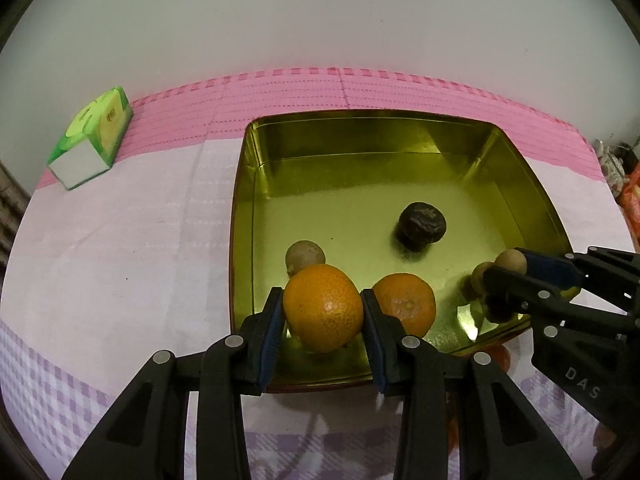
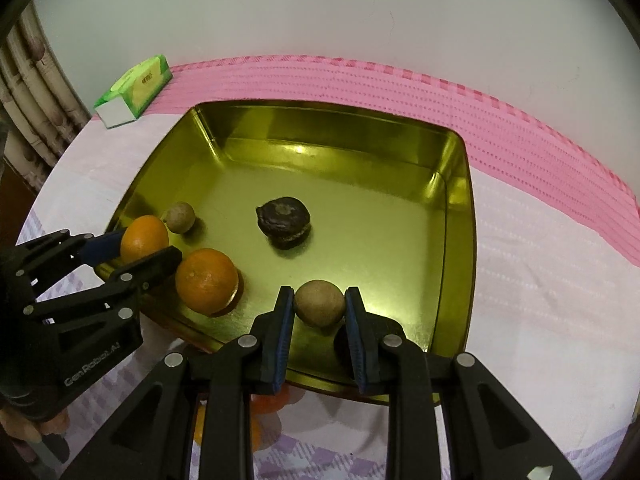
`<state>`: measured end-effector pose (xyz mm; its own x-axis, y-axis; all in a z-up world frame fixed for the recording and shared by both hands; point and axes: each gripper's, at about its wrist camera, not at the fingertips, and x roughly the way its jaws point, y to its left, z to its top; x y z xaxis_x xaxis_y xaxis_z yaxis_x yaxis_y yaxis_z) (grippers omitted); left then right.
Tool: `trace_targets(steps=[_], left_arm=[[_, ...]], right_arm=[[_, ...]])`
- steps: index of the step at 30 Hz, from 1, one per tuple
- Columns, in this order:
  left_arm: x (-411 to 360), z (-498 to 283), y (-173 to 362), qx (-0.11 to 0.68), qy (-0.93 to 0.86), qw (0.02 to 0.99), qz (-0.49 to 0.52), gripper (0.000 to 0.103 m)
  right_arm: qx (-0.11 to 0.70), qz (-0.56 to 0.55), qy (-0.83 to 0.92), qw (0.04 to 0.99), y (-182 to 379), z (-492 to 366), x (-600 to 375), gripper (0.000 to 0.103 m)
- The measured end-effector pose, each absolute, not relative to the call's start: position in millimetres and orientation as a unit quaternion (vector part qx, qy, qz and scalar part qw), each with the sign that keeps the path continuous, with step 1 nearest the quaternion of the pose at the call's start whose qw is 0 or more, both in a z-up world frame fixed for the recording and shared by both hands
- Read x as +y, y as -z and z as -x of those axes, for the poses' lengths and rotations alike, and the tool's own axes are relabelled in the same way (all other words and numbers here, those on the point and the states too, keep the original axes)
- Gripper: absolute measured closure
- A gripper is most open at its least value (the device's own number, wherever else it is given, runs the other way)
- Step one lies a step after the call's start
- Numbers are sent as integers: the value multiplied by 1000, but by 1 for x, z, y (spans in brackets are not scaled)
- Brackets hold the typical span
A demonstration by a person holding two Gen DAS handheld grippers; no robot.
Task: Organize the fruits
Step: 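Lower both held fruits into the tin and open both grippers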
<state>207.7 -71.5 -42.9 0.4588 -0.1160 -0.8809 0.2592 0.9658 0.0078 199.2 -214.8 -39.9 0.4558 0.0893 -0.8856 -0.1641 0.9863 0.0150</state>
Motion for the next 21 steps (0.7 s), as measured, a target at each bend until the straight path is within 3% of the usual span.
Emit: trace_targets(steps=[21], left_arm=[[-68,-204,41,504,106,854,-75,64]], right_arm=[[512,25,-77,855,42,-191,-221,78]])
